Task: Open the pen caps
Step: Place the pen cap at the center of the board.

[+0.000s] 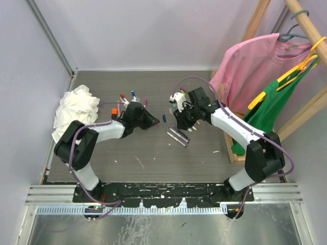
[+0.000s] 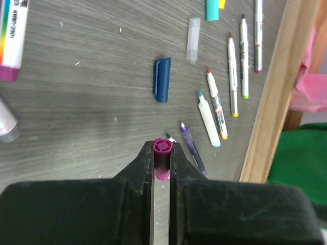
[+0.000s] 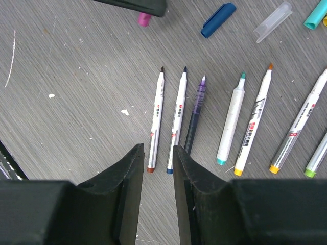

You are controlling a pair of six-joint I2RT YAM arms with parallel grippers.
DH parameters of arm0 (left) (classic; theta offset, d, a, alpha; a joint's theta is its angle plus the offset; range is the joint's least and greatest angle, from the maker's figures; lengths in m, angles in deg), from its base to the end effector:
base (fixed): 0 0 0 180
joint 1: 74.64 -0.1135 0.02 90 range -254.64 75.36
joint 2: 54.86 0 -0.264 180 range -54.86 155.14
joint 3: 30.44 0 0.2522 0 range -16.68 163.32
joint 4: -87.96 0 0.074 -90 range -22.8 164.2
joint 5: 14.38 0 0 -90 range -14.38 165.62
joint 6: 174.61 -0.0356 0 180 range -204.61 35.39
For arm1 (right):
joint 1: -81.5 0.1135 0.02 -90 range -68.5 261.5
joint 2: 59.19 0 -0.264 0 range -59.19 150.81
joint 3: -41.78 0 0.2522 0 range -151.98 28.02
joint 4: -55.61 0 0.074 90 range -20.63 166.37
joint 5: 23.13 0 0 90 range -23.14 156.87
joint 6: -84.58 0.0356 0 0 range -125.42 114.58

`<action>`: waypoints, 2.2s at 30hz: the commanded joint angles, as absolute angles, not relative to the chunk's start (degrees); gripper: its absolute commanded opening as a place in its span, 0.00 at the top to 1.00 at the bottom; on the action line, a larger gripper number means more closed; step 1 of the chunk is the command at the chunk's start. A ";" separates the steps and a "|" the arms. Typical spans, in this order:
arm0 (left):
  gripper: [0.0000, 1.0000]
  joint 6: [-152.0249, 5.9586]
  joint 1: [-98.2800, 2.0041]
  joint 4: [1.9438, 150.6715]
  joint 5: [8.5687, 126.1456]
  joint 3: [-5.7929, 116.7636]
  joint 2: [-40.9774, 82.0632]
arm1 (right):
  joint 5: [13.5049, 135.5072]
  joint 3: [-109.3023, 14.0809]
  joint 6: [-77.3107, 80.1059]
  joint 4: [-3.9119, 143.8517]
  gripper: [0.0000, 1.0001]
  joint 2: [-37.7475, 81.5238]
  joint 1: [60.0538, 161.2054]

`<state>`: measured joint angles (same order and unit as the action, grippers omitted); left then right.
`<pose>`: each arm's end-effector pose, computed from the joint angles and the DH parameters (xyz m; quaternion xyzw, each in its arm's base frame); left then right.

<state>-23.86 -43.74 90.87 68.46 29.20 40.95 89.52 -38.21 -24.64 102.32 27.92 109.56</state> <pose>0.2909 -0.1793 0.1673 -0.1975 0.8562 -0.3784 0.2911 0.2759 0.1626 0.2596 -0.4296 0.8294 0.2096 0.2891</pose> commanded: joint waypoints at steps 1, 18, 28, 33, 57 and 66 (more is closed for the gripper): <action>1.00 -23.67 -42.49 73.89 71.80 39.74 46.97 | 90.17 -38.04 -25.80 101.85 0.65 26.28 109.67; 0.87 -23.07 -41.78 63.85 74.72 50.84 56.22 | 90.30 -37.82 -26.22 101.86 0.65 26.40 109.59; 0.73 -23.14 -41.77 64.37 74.14 50.45 56.21 | 90.23 -37.84 -26.32 101.81 0.65 26.32 109.54; 0.72 -23.63 -41.77 64.45 74.06 50.20 54.89 | 90.32 -37.82 -26.33 101.81 0.65 26.24 109.54; 0.61 -38.54 -43.32 66.03 83.80 38.56 31.36 | 91.33 -37.88 -26.59 101.98 0.65 25.70 109.19; 0.37 -60.00 -47.29 62.92 84.51 40.39 32.26 | 91.71 -37.76 -26.61 101.99 0.65 25.67 109.01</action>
